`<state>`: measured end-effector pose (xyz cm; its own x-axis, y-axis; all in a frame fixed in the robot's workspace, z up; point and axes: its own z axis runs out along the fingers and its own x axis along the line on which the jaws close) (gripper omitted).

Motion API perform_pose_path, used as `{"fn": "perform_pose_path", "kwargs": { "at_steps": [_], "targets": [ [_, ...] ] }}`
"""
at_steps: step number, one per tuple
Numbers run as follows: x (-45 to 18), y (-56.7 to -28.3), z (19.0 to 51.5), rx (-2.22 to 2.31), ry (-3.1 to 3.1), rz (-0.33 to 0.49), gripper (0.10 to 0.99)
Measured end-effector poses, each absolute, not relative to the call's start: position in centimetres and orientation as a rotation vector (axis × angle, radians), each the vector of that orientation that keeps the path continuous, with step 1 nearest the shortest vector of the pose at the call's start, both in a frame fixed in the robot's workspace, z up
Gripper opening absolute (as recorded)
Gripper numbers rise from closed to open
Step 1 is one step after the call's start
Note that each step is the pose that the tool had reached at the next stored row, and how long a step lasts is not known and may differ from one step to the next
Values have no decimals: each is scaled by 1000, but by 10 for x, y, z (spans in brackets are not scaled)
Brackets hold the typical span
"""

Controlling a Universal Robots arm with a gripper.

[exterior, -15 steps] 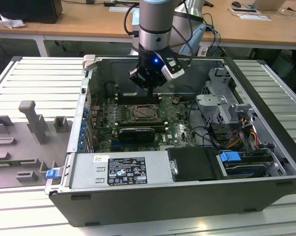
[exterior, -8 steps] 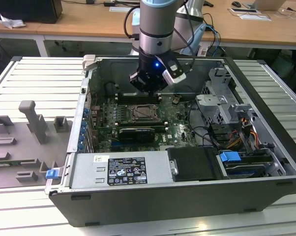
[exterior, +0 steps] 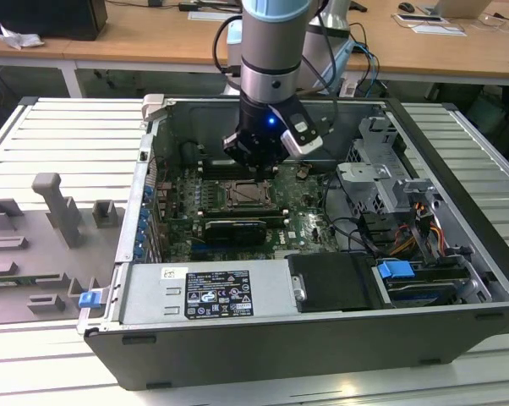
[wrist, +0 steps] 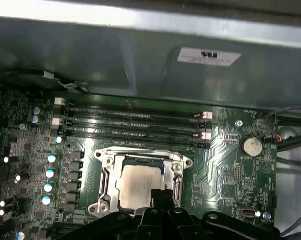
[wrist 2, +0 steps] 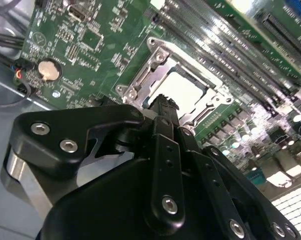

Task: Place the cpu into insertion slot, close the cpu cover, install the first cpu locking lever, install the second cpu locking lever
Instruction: 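Install the second cpu locking lever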

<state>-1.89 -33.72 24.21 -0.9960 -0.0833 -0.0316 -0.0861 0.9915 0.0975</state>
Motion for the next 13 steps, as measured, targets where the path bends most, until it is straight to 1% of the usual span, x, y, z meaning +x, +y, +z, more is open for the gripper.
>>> {"fn": "perform_pose_path", "kwargs": {
  "at_steps": [13],
  "targets": [
    [-19,-358,238,-132,3108,157,106]
  ]
}}
